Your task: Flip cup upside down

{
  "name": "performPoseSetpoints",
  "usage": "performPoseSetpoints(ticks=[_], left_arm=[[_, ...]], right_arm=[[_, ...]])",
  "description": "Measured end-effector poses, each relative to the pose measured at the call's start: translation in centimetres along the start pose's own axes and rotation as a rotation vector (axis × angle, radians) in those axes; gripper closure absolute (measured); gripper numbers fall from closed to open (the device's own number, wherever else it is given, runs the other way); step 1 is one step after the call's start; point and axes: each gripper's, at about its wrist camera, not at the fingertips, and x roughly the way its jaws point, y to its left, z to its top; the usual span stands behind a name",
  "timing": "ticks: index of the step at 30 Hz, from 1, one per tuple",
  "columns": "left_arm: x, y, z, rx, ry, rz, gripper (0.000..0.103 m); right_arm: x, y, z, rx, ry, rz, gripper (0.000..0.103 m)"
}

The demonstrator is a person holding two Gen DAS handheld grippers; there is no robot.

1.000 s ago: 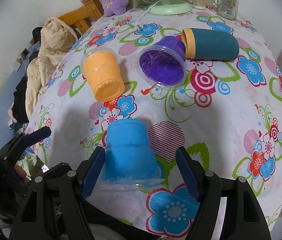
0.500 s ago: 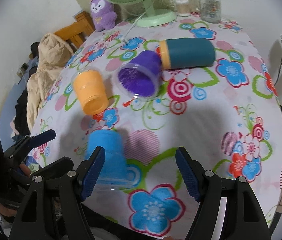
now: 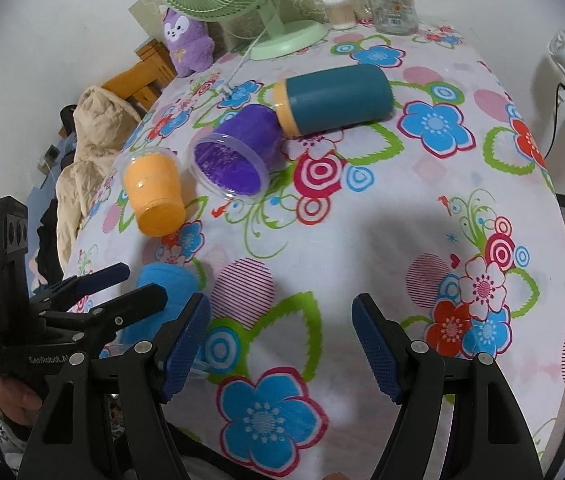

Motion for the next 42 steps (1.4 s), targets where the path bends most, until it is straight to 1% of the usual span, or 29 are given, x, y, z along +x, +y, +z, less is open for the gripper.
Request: performPoseSetpoints(ticks=[1,6,10,13,15,18,19,21,24,25,26,27,29,31,34,37,42], left_arm=[[0.3,0.0,0.0,-0.007,0.010,0.002,0.000],[1.1,0.3,0.0,-0.077,0.062,-0.052,0.000],[1.5,-0.3,0.0,-0.071,0.091,-0.045,0.000],[1.7,-0.4,-0.2,-0.083,0.111,-0.060,0.001],[1.9,-0.4,-0.2,-0.100,0.118,-0.060,0.002],[2.2,0.2,-0.3,-0.150,0.136,-0.075,0.004],[2.1,0.3,-0.2,-0.162,0.130,-0.077,0.004],[2.2,0.4,-0.1,-0.172,0.135,-0.075,0.006],[2.1,0.5,0.1,-0.185,0.144,-0.077,0.013],[2.1,0.6,0.2,-0.186,0.146,-0.074,0.019],[2.0,0.6,0.3,-0.189,0.152,-0.075,0.028],[2.0,0.6,0.3,-0.190,0.158,-0.075,0.032],[2.1,0.5,0.3,-0.190,0.181,-0.091,0.044],[2.2,0.2,0.3,-0.177,0.195,-0.094,0.045],[2.1,-0.2,0.1,-0.160,0.191,-0.093,0.046],[1.6,-0.4,0.2,-0.150,0.169,-0.097,0.047],[0.0,-0.9,0.8,-0.124,0.102,-0.092,0.047]], right_arm=[[0.0,-0.2,0.0,0.004,0.000,0.001,0.027],[0.5,-1.2,-0.1,0.018,-0.003,0.010,0.024],[0.3,-1.6,-0.1,0.023,-0.016,0.022,0.024],[0.0,-1.9,-0.1,0.028,-0.030,0.025,0.024],[-0.2,-2.1,-0.1,0.033,-0.038,0.027,0.024],[-0.3,-2.3,-0.3,0.037,-0.043,0.032,0.024],[-0.2,-2.3,-0.4,0.038,-0.042,0.033,0.024],[-0.1,-2.5,-0.5,0.042,-0.040,0.035,0.024],[0.1,-2.6,-0.6,0.047,-0.041,0.042,0.024],[0.1,-2.6,-0.6,0.050,-0.044,0.047,0.024],[0.0,-2.6,-0.6,0.052,-0.046,0.050,0.024],[0.0,-2.6,-0.6,0.054,-0.049,0.054,0.024],[-0.1,-2.8,-0.6,0.060,-0.055,0.058,0.024],[-0.1,-3.1,-0.5,0.069,-0.058,0.061,0.024],[-0.3,-3.5,-0.5,0.084,-0.063,0.061,0.024],[-0.4,-3.7,-0.6,0.093,-0.066,0.062,0.024],[-0.7,-3.6,-0.7,0.092,-0.074,0.065,0.024]])
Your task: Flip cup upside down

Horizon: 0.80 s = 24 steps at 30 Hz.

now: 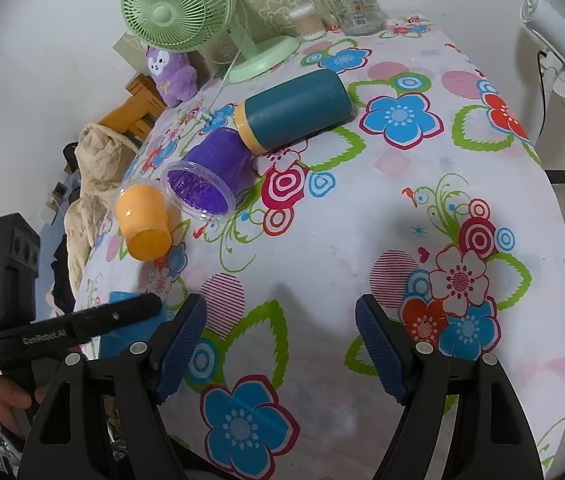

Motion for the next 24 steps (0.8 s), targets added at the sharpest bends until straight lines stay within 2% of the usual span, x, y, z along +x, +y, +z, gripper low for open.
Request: performPoseSetpoints(ticks=[12,24], left_arm=[[-3.2,-0.7,-0.2,0.063,-0.138,0.046,0.047],[-3.7,-0.6,-0.2,0.072,-0.156,0.053,0.047]], right_arm=[[-0.3,1.8,-0.3,-0.045,-0.005,0.014,0.024],[-0.4,3.3,-0.7,-0.078,-0.002,0.010,0.024]])
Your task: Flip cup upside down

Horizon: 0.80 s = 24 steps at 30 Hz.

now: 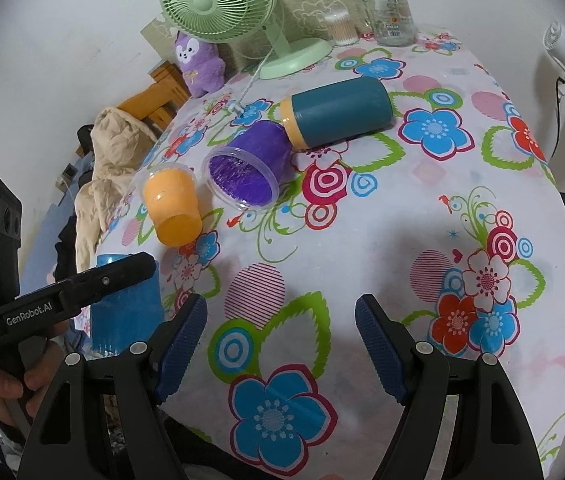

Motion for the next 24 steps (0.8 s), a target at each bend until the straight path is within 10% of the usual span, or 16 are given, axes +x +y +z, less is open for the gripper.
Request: performPoseSetpoints(ticks=[24], left_arm=[[-0.19,-0.37,-0.07,0.049,-0.093,0.067,0.047]], right_arm=[[-0.07,0.33,-0.09,-0.015,-0.004,0.000,0.024]])
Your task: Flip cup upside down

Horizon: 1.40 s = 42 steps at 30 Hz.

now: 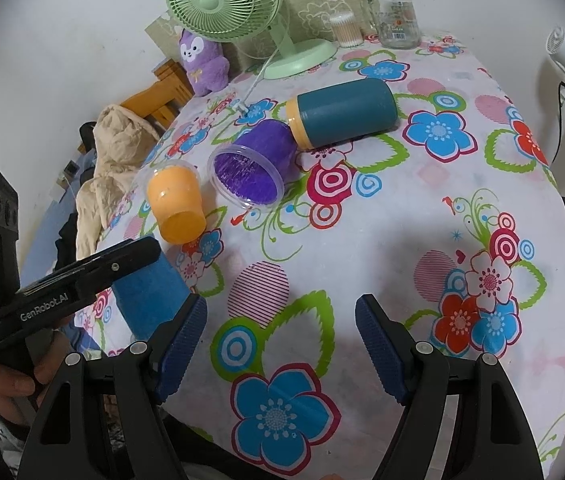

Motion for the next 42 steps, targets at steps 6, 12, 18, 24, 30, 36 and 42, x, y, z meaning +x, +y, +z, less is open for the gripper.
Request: performPoseSetpoints(ticks=[6,12,18,24,30,36,42], left_arm=[[0.1,-0.2,0.3,-0.005,-0.036,0.002,0.047],[-0.2,-0.1,0.2,-0.004,-0.030,-0.010,0.037],[-1.2,-0.4,0.1,0.001,-0.052,-0.020,0.030],[-1.7,-0.3,0.0,0.003,-0.058,-0.011,0.030],[-2.2,-0.4,-0.2,0.009,-0.066,0.002,0.027],[-3.1,-0.2,-0.3,0.017,-0.089,0.012,0.027],[-3.8,-0.3,-0.3,0.025,-0.108,0.018,0.026]], right_arm=[[0.0,0.1,-0.1,-0.007,-0.002,-0.010,0.024],[0.0,0.4,-0.3,-0.019,-0.003,-0.015,0.024],[0.0,0.8,-0.3,-0.027,-0.001,-0.014,0.024],[0.0,1.3,-0.4,-0.043,0.001,-0.018,0.024],[-0.5,1.6,-0.5,-0.047,-0.008,-0.029,0.024],[-1.2,2.3,-0.4,-0.055,-0.023,-0.035,0.024],[-1.6,3.2,-0.2,-0.068,-0.035,-0.038,0.024]])
